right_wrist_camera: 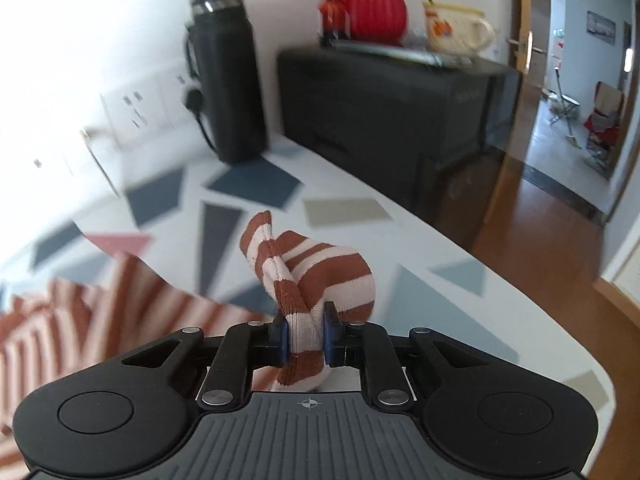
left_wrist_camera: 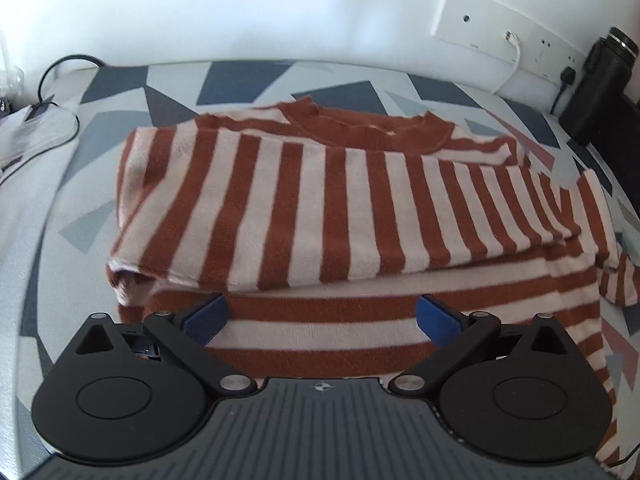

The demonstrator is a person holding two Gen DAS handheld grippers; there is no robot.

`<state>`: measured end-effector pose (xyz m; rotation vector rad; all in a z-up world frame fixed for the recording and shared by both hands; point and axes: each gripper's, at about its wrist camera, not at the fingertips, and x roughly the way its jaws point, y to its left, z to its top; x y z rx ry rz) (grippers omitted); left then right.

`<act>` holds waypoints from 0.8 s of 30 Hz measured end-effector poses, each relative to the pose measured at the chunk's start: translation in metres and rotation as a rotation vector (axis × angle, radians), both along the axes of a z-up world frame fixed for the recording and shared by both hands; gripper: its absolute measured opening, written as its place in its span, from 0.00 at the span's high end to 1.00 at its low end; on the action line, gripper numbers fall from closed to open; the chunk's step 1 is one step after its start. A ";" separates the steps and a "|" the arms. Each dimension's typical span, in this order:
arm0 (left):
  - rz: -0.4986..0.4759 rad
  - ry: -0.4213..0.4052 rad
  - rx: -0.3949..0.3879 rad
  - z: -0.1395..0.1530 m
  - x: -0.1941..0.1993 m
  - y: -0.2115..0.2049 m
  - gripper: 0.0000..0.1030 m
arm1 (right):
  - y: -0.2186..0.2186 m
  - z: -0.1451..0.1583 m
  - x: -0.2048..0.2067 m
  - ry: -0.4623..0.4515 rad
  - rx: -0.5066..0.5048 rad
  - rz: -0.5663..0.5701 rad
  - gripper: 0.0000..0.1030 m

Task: Fold clothes
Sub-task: 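Fold the held sleeve over the body with the right gripper and release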

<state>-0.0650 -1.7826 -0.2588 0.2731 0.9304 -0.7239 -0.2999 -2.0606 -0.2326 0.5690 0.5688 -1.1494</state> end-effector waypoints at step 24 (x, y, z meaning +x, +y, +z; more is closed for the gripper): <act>0.197 0.031 -0.086 0.028 0.040 0.092 0.01 | 0.174 -0.014 0.209 0.047 0.148 0.900 0.68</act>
